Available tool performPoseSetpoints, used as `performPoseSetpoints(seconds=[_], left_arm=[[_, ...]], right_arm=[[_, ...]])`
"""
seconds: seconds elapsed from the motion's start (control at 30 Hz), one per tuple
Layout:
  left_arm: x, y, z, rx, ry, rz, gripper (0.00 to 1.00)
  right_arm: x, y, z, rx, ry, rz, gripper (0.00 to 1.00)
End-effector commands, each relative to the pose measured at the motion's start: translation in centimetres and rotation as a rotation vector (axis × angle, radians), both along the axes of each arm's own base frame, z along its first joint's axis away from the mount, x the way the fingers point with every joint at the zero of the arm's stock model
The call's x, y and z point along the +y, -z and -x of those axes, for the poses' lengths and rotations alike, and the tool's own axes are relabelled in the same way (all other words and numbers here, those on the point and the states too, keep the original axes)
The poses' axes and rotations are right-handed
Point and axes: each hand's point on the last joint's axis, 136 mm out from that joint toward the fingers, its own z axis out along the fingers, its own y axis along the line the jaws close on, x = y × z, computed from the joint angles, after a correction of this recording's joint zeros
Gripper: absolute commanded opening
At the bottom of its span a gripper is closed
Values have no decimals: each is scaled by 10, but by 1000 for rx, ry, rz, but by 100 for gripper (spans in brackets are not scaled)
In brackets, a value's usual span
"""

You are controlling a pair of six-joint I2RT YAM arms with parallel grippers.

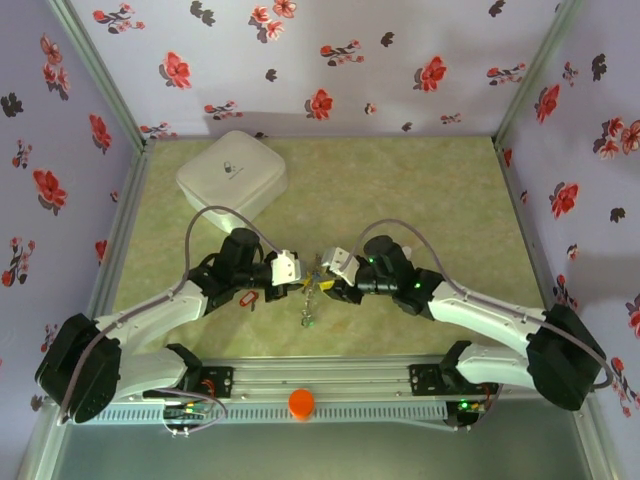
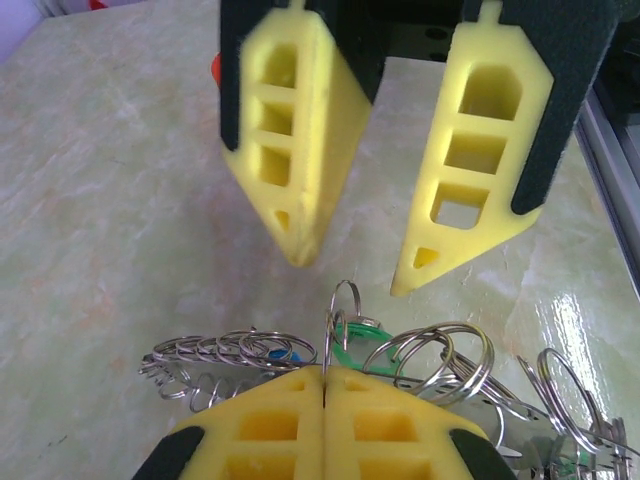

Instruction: Put the keys on the keyring

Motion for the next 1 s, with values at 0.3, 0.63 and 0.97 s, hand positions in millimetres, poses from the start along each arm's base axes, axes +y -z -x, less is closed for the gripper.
performPoseSetpoints(seconds=[0.3,0.63,0.97], left_arm=[[-6,-15,1,-35,19,68,0],[-6,-22,1,-46,17,89,0],[-8,-24,-1,-58,-1,129,0]], right_arm=[[4,-8,-4,5,14,-34,11],[6,9,-14,43,48,43,0],[6,10,-20,29,83,19,9]])
